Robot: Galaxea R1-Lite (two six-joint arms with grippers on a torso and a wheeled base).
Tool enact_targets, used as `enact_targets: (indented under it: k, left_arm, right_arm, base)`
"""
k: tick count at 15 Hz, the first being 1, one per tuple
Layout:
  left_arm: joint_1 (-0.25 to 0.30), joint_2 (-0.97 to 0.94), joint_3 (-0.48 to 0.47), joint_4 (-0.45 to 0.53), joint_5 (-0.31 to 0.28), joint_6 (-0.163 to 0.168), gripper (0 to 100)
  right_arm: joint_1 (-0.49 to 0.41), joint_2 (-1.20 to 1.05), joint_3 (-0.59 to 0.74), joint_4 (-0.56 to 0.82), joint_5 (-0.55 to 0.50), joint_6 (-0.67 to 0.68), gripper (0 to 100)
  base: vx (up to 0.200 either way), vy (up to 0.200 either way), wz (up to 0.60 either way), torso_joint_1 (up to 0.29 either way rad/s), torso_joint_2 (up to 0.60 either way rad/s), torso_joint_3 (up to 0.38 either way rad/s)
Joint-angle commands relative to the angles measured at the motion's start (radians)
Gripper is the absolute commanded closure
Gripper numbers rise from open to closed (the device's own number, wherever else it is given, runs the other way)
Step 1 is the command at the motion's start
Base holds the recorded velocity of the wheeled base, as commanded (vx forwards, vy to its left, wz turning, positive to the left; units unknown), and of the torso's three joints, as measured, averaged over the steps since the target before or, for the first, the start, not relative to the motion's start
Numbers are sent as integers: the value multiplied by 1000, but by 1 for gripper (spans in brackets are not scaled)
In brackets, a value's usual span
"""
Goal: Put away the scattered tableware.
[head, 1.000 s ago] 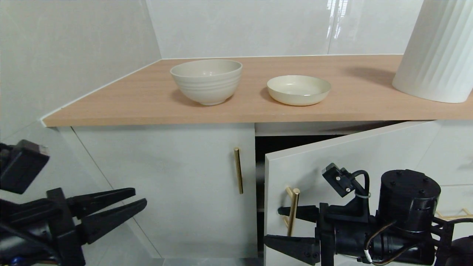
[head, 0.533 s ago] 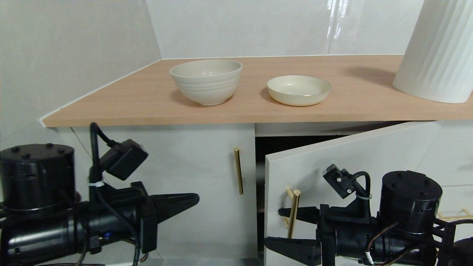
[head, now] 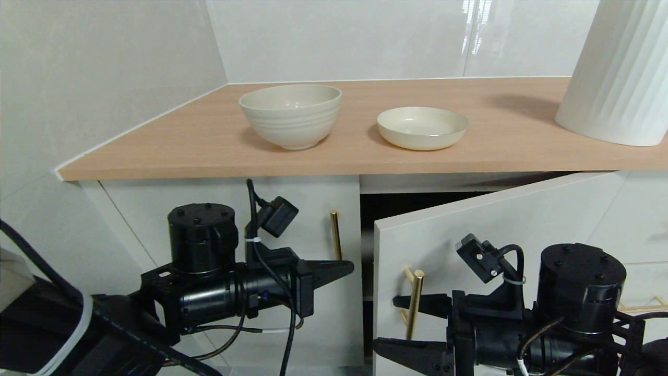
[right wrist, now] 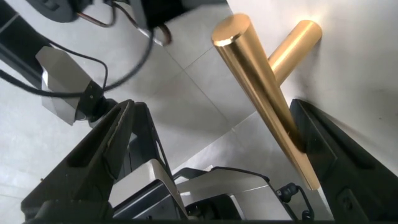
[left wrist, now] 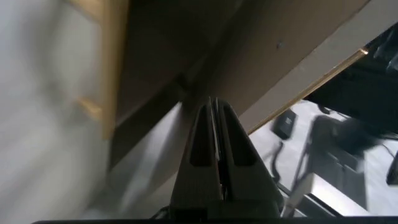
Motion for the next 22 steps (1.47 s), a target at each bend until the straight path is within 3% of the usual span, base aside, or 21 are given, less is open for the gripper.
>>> enact_targets:
  k: [1, 6, 7, 13, 16, 20, 22]
  left_arm:
    - [-25, 41, -24, 0, 2, -1, 100]
    - [-97, 125, -127, 2, 23, -7, 100]
    - [-101, 159, -159, -3, 56, -6, 100]
    - [-147, 167, -190, -50, 71, -7, 100]
    - [-155, 161, -190, -67, 69, -7, 100]
    - [-166, 168, -190, -73, 69, -7, 100]
    - [-166, 167, -190, -73, 69, -7, 100]
  right_arm:
    - [0, 5, 1, 2, 2, -1, 0]
    - [0, 5, 14, 1, 2, -2, 0]
    - [0, 7, 15, 1, 2, -5, 0]
    - [-9, 16, 15, 1, 2, -5, 0]
    - [-56, 30, 18, -44, -10, -31, 0]
    - [-115, -61, 67, -50, -169, -149, 0]
    - [-113, -170, 112, -38, -176, -149, 0]
  base:
    - [0, 0, 0, 0, 0, 0]
    - [0, 0, 0, 0, 0, 0]
    - [0, 0, 0, 0, 0, 0]
    - [0, 0, 0, 0, 0, 0]
    - [0, 0, 0, 0, 0, 0]
    - [0, 0, 0, 0, 0, 0]
    - [0, 0, 0, 0, 0, 0]
